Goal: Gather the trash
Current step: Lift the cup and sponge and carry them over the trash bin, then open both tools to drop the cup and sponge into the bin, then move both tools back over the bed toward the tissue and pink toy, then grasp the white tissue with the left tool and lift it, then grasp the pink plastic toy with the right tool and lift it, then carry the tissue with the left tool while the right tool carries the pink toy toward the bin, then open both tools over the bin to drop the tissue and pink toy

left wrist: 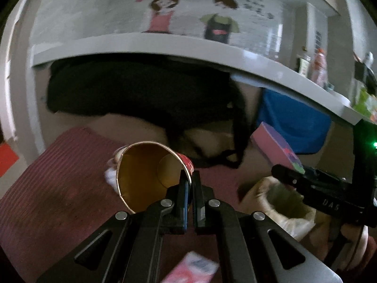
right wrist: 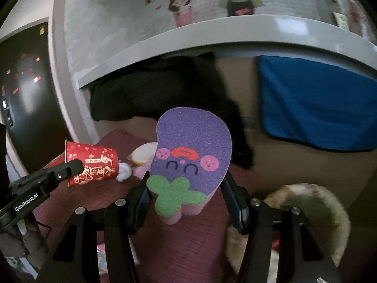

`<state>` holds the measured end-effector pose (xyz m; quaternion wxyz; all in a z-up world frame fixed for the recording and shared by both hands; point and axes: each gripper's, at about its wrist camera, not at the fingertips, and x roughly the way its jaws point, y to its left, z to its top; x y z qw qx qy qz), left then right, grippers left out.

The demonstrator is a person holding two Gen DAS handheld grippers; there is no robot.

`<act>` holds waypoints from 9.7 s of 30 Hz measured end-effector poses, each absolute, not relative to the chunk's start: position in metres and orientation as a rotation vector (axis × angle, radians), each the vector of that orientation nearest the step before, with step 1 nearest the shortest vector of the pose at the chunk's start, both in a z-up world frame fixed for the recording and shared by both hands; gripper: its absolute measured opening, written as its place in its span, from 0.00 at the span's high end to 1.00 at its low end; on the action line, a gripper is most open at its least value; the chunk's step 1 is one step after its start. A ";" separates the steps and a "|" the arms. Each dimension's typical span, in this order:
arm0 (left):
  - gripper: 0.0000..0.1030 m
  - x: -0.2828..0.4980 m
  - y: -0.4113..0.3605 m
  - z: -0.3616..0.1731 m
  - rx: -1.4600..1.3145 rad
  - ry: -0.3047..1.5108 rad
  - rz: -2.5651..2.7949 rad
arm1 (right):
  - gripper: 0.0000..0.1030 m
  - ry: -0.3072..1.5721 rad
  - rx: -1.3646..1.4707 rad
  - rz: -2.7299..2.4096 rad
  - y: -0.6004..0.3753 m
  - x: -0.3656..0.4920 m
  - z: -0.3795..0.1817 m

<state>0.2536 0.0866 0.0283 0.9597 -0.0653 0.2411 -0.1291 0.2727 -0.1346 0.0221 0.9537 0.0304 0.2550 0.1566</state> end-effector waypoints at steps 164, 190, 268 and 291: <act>0.96 0.266 0.373 -0.072 -0.477 0.613 -0.120 | 0.65 1.060 -0.138 0.712 0.154 0.448 -0.101; 0.96 0.210 0.343 -0.044 -0.447 0.557 -0.126 | 0.51 0.918 -0.116 0.646 0.096 0.277 -0.081; 0.96 0.266 -0.125 0.005 -0.004 0.531 -0.615 | 0.57 0.462 0.131 0.118 -0.302 0.215 -0.003; 0.57 0.332 -0.139 -0.045 -0.137 0.714 -0.719 | 0.43 0.535 0.219 0.101 -0.332 0.270 -0.045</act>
